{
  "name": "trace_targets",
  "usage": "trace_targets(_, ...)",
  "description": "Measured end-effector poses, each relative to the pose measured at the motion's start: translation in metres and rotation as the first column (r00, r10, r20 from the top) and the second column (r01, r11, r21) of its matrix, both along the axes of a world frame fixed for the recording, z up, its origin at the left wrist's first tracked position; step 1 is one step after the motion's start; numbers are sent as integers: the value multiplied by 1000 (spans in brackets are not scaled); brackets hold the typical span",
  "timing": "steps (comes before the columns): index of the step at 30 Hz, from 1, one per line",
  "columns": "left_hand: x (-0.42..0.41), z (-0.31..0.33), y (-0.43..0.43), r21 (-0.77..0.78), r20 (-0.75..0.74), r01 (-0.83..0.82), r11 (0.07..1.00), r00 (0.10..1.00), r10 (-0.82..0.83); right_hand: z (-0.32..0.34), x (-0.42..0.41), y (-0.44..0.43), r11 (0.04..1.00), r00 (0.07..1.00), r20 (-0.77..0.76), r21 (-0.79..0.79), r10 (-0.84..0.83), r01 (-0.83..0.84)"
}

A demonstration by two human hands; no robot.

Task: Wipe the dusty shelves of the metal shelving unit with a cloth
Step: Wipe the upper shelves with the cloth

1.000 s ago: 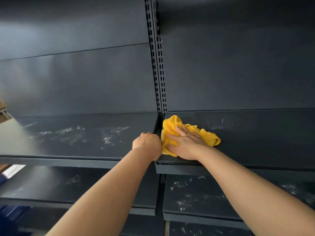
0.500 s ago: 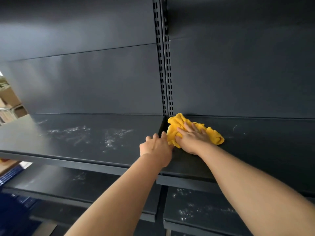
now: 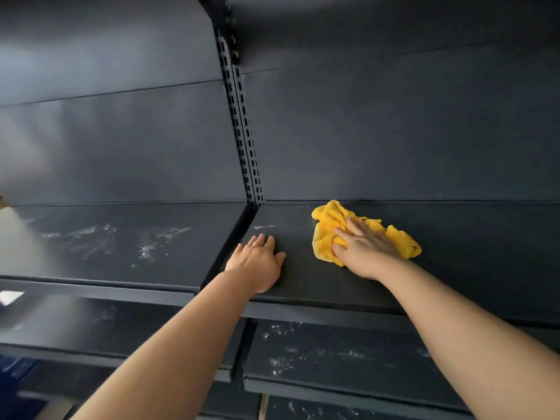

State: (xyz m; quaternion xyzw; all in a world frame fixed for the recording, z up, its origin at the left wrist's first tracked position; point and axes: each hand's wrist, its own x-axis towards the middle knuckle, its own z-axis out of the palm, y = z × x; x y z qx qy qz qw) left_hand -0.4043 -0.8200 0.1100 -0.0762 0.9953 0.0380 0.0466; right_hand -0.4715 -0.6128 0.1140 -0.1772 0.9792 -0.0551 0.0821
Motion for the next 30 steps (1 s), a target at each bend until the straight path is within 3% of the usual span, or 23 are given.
trace_targets(8,-22,11,27,-90,107,-109,990,987,119,-1,-1,49,997,998,3,36,-68,68)
trace_targets(17,-32,8,36,-264,54,-74,962,994,91,-4,-56,60,945,947,14,-51,-322,322)
trace_targets(26,-34,13,46,-316,-46,-85,945,996,74,3,-78,33,983,983,15,-36,-182,182)
trace_targets(30,-28,18,31,-247,-138,-73,966,990,40,2,-76,-3,997,998,-8,-39,-61,60)
